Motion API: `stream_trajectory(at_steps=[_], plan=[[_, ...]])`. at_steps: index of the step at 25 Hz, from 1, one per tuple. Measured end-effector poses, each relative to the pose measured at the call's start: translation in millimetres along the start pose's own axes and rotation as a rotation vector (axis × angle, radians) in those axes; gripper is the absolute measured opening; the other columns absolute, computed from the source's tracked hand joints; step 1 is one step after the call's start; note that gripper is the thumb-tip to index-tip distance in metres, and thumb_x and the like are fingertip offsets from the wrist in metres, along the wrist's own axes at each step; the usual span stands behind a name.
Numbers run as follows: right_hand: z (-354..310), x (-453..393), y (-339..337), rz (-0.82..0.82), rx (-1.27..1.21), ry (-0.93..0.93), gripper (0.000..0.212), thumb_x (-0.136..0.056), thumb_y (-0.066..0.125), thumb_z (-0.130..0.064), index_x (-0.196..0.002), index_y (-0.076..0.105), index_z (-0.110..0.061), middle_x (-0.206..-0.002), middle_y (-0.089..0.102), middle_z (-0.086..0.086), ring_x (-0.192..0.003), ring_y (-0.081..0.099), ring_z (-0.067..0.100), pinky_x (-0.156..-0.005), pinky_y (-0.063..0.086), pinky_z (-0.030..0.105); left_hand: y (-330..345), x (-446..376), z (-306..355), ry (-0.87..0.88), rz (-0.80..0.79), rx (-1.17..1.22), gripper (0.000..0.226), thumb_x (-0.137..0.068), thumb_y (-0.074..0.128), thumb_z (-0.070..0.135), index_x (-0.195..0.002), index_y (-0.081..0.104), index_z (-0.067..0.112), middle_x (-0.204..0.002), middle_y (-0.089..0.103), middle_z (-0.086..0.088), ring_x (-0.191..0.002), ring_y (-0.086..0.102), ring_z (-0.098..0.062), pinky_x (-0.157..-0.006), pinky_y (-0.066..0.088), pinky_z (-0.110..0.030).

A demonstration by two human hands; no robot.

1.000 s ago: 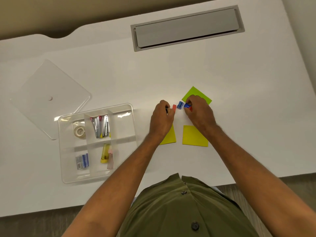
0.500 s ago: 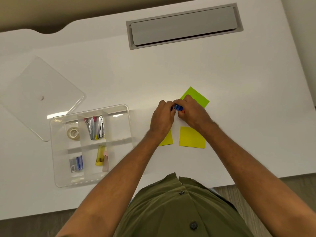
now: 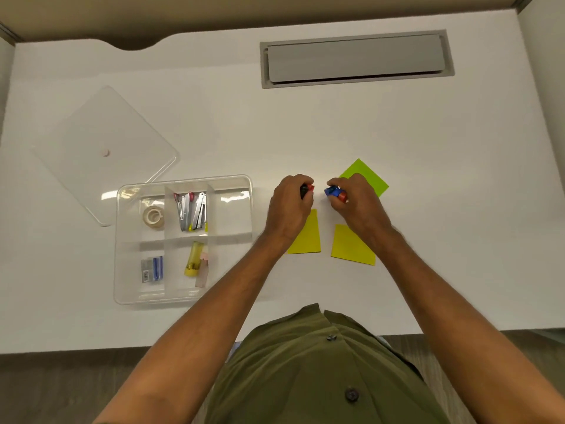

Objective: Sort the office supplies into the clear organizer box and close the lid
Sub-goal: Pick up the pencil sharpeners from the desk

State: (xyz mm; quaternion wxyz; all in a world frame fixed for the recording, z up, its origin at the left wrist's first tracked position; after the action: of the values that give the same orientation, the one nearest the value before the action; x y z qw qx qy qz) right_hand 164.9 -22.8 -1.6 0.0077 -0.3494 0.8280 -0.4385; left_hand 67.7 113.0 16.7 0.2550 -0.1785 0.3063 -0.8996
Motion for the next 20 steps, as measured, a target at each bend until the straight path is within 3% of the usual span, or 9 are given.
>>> stream_trajectory(at_steps=[4, 8, 14, 17, 20], plan=[[-45.3, 24.0, 11.4, 0.023, -0.066, -0.077, 0.033, -0.094, 0.068, -0.025, -0.127, 0.068, -0.021, -0.113, 0.057, 0.003, -0.101, 0.058, 0.014, -0.088, 0.042, 0.022, -57.5, 43.4, -16.3, -0.014, 0.129, 0.06, 0.02, -0.096, 0.063, 0.019, -0.116, 0.069, 0.017, -0.111, 0.07, 0.002, -0.1, 0.062, -0.011, -0.086, 0.05, -0.021], [-98.4, 51.1, 43.2, -0.063, -0.104, -0.177, 0.032, -0.092, 0.069, -0.023, -0.125, 0.069, -0.023, -0.113, 0.061, -0.002, -0.096, 0.058, 0.01, -0.088, 0.044, 0.021, -108.0, 94.9, -55.1, -0.108, 0.199, 0.086, 0.022, -0.096, 0.065, 0.017, -0.118, 0.068, 0.017, -0.109, 0.071, 0.002, -0.097, 0.066, -0.01, -0.087, 0.055, -0.022], [-158.6, 85.3, 99.6, -0.225, -0.017, -0.319, 0.035, -0.096, 0.064, -0.02, -0.131, 0.065, -0.02, -0.122, 0.066, 0.002, -0.109, 0.062, 0.018, -0.094, 0.048, 0.028, -119.5, 139.6, -100.5, -0.132, 0.155, -0.138, 0.022, -0.097, 0.063, 0.019, -0.119, 0.063, 0.02, -0.104, 0.067, 0.006, -0.088, 0.058, -0.005, -0.073, 0.037, -0.004], [-169.1, 96.7, 126.8, -0.288, 0.125, -0.361, 0.034, -0.099, 0.061, -0.016, -0.133, 0.063, -0.019, -0.124, 0.065, 0.006, -0.111, 0.063, 0.023, -0.089, 0.042, 0.023, -101.6, 146.1, -110.9, -0.075, 0.063, -0.356, 0.019, -0.097, 0.063, 0.014, -0.116, 0.062, 0.016, -0.099, 0.068, -0.002, -0.083, 0.063, -0.014, -0.068, 0.05, -0.021], [-175.3, 106.5, 141.0, -0.312, 0.319, -0.46, 0.039, -0.097, 0.063, -0.008, -0.135, 0.061, -0.02, -0.125, 0.063, 0.007, -0.109, 0.064, 0.024, -0.09, 0.049, 0.027, -88.5, 150.2, -118.3, -0.054, -0.031, -0.492, 0.025, -0.093, 0.067, 0.008, -0.117, 0.063, 0.013, -0.101, 0.07, -0.007, -0.086, 0.066, -0.021, -0.074, 0.055, -0.032]])
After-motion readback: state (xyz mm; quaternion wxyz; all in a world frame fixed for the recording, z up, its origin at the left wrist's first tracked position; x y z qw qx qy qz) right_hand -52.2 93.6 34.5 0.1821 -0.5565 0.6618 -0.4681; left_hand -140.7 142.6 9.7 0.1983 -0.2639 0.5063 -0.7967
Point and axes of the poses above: each hand's wrist, its own x-axis away from the middle knuckle, its own y-axis out of the palm, z = x × y, the point moved 9 cm from there along -x, towards the middle knuckle
